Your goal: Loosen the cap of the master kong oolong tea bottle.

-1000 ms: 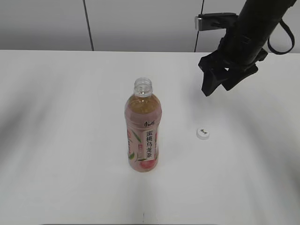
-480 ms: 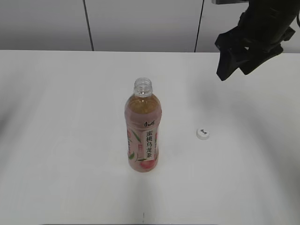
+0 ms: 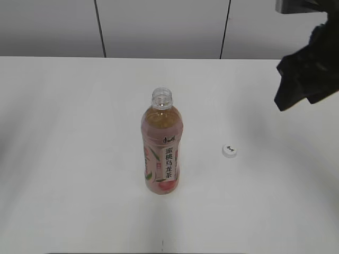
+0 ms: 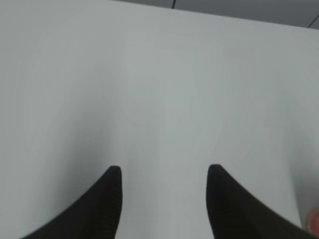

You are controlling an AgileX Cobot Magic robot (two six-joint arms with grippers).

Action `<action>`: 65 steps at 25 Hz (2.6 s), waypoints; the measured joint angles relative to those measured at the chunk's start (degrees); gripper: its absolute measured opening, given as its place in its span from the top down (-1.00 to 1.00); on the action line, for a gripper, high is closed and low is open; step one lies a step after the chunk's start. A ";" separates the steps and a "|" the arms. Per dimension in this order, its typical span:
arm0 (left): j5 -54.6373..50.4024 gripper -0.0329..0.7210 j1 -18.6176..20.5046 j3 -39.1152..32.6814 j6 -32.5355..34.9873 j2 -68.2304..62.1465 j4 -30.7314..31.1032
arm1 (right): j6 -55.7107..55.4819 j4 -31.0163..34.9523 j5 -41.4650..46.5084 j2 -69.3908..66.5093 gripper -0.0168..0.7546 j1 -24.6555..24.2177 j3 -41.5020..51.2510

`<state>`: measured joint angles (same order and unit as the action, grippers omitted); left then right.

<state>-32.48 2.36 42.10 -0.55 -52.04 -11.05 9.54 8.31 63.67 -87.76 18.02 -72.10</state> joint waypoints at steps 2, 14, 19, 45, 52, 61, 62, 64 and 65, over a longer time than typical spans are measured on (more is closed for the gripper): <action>-1.53 0.01 0.00 0.00 0.55 4.86 0.40 | -1.64 -1.70 -2.19 4.61 -0.25 0.00 5.30; -14.03 0.01 0.00 0.06 0.55 16.28 2.12 | -17.09 -21.40 0.88 27.45 -0.25 0.00 17.27; -16.15 0.02 -1.96 0.01 0.55 20.31 3.25 | -16.71 -20.59 3.05 35.16 -0.24 0.00 21.57; -26.32 0.10 -3.62 -10.13 0.55 49.05 12.42 | -8.16 -10.30 0.02 78.21 -0.24 0.00 42.66; -26.18 0.10 -3.63 -10.25 0.85 52.39 12.47 | -7.73 -10.65 -0.24 88.14 -0.24 0.00 42.73; -26.22 0.18 -3.63 -10.25 1.05 52.39 12.61 | -7.71 -10.87 -0.38 88.14 -0.24 0.00 42.73; -26.22 0.19 -3.63 -10.25 1.05 52.39 12.61 | -7.71 -10.87 -0.43 88.14 -0.24 0.00 42.73; -26.22 0.20 -3.63 -10.25 1.05 52.39 12.61 | -7.65 -10.87 -0.43 88.14 -0.24 0.00 42.73; -26.22 0.21 -3.63 -10.25 1.05 52.39 12.61 | -7.62 -10.87 -0.43 88.14 -0.24 0.00 42.73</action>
<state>-58.70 -1.28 31.85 0.50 0.35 1.56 1.92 -2.55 63.24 0.38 18.02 -29.37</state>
